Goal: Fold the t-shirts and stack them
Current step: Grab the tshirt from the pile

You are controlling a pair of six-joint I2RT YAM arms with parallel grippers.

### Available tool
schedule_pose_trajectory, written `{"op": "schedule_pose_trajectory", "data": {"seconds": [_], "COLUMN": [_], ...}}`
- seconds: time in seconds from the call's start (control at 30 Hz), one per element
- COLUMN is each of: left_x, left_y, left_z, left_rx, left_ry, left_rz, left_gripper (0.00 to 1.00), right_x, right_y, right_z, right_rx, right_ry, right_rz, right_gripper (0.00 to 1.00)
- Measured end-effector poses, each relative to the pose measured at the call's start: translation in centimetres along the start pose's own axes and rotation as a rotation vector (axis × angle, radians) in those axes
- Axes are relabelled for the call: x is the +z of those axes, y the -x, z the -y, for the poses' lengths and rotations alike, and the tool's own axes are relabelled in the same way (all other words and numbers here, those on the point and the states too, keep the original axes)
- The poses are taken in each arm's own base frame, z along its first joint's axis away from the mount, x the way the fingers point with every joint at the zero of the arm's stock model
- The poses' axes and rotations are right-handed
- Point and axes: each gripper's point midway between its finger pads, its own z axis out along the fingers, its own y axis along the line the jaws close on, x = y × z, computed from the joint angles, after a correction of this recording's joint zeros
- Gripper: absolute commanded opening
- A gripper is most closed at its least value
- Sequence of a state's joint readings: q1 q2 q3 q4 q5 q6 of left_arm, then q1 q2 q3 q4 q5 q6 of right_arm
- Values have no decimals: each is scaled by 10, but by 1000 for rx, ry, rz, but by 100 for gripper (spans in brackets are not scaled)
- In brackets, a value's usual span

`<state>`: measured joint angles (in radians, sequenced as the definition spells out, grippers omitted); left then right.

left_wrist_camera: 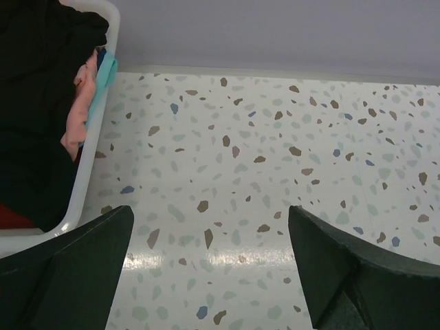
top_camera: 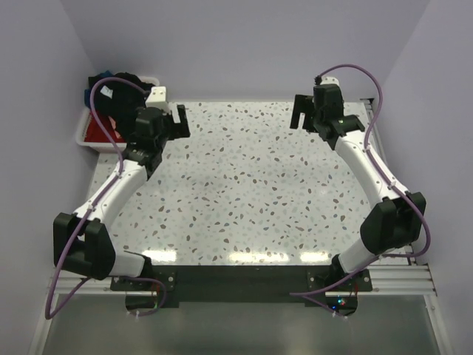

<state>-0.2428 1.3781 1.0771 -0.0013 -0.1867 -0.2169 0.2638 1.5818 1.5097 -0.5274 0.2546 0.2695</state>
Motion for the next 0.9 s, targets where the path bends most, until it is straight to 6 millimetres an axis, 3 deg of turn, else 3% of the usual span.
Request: {"op": "schedule_pose_trajectory", "data": {"seconds": [0.23, 0.43, 0.57, 0.73, 0.9], "left_x": [0, 19, 40, 58, 80], "left_y": [1, -1, 2, 4, 10], "left_z": [-12, -24, -35, -68, -115], "left_rx": [1, 1, -5, -52, -179], "left_ry": [73, 168, 244, 357, 449], "left_rz": [11, -28, -57, -85, -99], "left_gripper": [100, 73, 70, 65, 47], "right_x": [-2, 1, 12, 25, 30], "right_y": [10, 9, 3, -5, -5], "right_z": [1, 2, 0, -5, -9], "right_rx": [-5, -9, -14, -17, -10], "right_ry": [-11, -17, -18, -13, 3], "right_rz": [22, 20, -3, -33, -40], "right_gripper": [99, 98, 98, 99, 98]}}
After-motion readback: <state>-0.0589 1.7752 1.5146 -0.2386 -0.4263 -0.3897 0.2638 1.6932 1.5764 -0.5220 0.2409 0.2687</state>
